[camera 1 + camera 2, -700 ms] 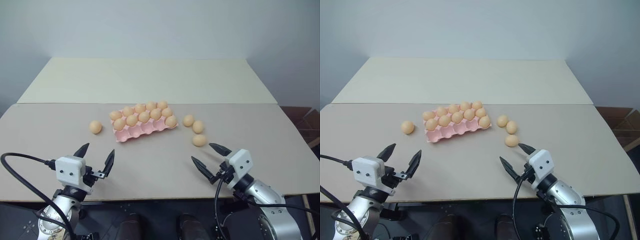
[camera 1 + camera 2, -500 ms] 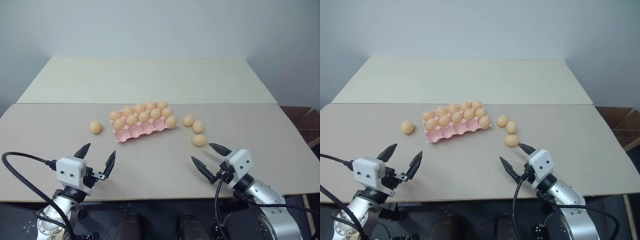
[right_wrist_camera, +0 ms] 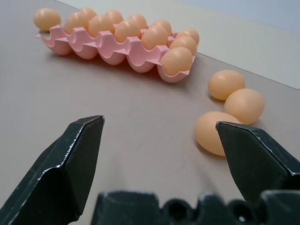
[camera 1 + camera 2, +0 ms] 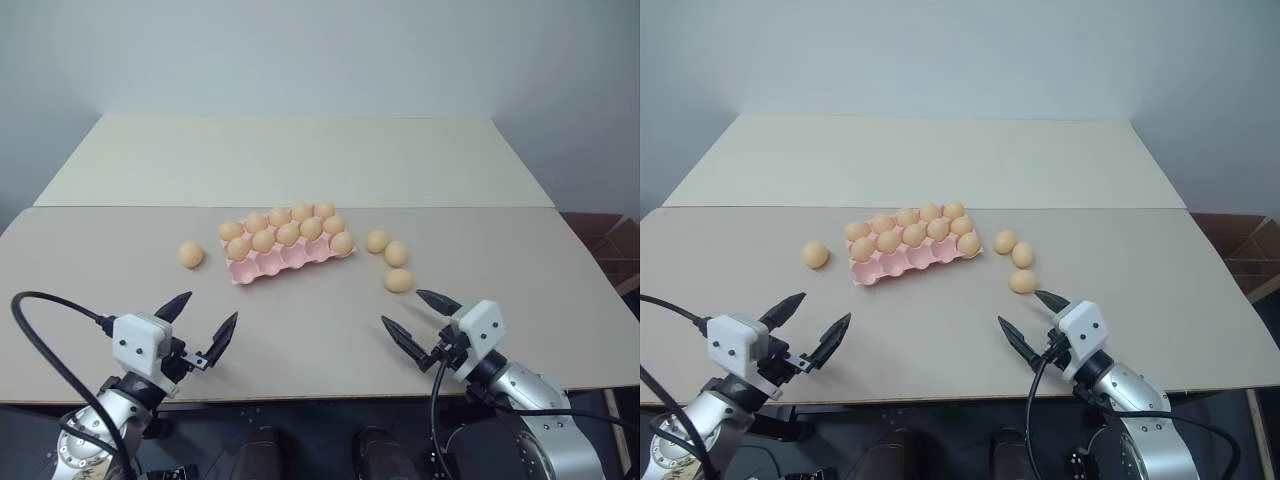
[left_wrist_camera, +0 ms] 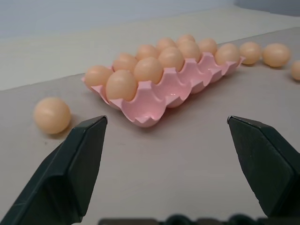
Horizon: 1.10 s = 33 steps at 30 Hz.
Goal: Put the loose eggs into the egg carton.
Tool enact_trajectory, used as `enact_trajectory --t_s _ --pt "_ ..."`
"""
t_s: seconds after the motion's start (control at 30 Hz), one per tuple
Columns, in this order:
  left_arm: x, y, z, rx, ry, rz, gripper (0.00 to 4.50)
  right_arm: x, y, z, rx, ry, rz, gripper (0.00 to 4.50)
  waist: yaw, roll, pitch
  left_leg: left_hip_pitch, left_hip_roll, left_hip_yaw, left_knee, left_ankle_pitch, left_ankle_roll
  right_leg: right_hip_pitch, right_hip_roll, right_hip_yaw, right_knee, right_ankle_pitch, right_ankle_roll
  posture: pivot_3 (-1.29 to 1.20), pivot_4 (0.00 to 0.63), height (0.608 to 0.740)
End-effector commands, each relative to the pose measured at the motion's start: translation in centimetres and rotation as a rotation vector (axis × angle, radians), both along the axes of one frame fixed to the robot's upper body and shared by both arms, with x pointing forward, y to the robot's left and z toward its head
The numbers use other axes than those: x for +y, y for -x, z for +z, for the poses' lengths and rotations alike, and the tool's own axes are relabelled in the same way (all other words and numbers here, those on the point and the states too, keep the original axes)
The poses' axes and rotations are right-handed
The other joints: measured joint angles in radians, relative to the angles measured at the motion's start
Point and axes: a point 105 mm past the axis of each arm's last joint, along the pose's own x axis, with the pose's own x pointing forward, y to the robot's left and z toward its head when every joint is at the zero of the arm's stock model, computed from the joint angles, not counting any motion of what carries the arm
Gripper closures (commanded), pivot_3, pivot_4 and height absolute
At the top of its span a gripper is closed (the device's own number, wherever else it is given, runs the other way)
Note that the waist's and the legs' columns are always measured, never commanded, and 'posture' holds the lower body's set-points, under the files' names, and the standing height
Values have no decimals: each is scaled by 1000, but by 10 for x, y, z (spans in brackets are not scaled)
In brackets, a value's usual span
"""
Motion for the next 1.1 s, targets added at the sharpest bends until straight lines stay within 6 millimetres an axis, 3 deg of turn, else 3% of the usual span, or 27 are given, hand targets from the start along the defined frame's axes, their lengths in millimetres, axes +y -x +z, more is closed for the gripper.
enact_trajectory --t_s 0.03,0.23,0.4,0.63,0.83,1.1 --pt "-4 1 14 6 17 -61 47 0 5 13 -49 15 12 0 0 0 0 0 0 0 0 0 0 0 0 0 0 0 0 0 150 740" --pt "-13 -10 20 -24 -85 -115 47 0 6 17 -80 157 1 0 1 0 0 1 0 1 0 0 0 0 0 0 0 0 0 0 150 740" --pt "-27 -12 25 -38 -129 -282 47 10 5 23 -58 219 3 0 -1 0 0 1 0 1 0 0 0 0 0 0 0 0 0 0 150 740" --pt "-38 -5 33 -2 -153 -651 47 21 -16 29 -37 281 -88 0 0 0 0 1 0 1 0 0 0 0 0 0 1 -1 -2 0 150 740" --pt "-26 -7 31 66 -197 -731 47 19 -35 22 -52 417 -162 0 -1 0 0 -2 0 2 0 0 0 -3 0 0 1 2 3 0 150 740" --pt "-33 -4 35 56 -203 -794 47 13 -56 12 -100 559 -203 0 0 0 0 -2 0 2 0 0 0 -3 1 0 1 2 3 0 150 740"
